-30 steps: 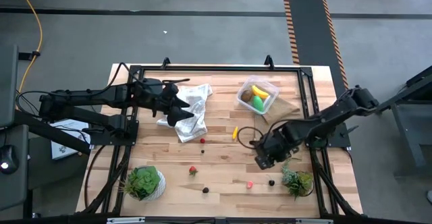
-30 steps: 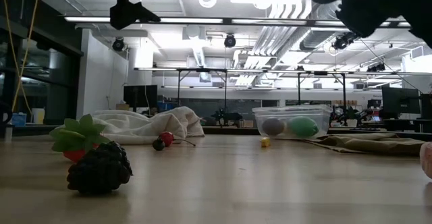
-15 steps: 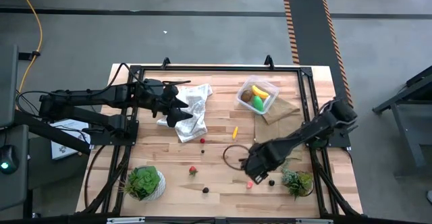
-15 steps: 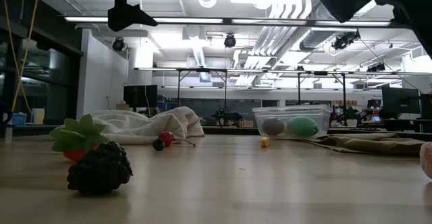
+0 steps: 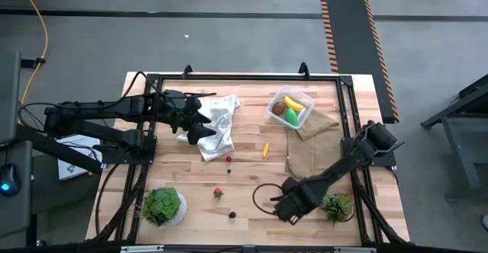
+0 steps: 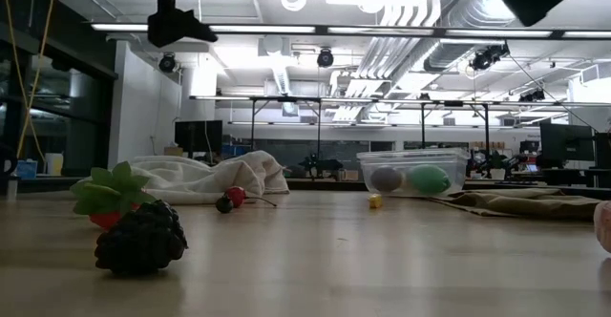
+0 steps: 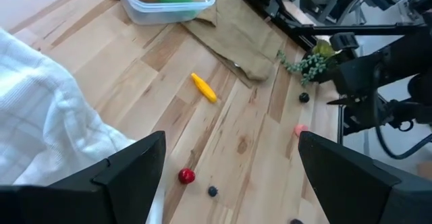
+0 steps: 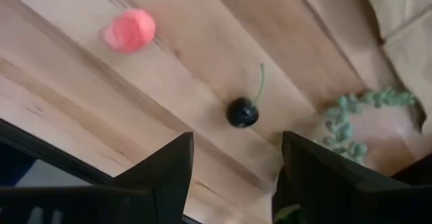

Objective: Pick and placing Produce into tupperware
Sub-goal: Put the black cherry into the transparent bin

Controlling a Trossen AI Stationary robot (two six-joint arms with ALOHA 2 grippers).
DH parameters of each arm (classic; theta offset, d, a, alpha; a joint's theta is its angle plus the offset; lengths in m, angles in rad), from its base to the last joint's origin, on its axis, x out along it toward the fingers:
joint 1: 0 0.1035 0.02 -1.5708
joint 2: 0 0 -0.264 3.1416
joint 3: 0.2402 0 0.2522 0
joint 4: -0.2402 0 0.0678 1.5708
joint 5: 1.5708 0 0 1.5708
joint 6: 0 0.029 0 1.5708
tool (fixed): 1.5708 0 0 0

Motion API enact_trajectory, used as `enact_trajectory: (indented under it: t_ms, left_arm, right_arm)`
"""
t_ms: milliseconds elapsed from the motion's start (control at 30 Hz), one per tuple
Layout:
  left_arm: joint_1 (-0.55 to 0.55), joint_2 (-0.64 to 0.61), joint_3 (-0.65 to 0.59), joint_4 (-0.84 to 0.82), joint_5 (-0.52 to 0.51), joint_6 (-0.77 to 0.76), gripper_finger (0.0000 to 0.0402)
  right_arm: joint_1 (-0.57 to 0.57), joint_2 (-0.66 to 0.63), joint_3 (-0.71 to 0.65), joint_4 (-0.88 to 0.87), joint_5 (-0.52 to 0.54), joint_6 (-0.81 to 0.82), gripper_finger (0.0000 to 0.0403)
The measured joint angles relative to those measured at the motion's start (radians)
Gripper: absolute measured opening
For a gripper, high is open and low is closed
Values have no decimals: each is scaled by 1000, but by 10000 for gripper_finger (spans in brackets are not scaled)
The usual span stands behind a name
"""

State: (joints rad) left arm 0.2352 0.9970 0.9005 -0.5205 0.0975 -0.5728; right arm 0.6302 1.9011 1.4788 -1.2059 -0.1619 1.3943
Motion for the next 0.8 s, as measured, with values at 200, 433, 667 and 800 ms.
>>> enact_trajectory:
  t_ms: [200, 433, 667, 800]
  left_arm:
    - [0, 0, 0, -15, 0, -8, 328]
    - [0, 0, 0, -15, 0, -8, 328]
    - [0, 0, 0, -14, 0, -11, 328]
    - [0, 0, 0, -14, 0, -12, 328]
  right_arm:
    - [38, 0, -44, 58, -12, 65, 216]
    - [38, 0, -113, 81, -18, 66, 216]
    - [38, -1, -155, 147, -22, 76, 216]
    - [38, -1, -155, 144, -16, 74, 216]
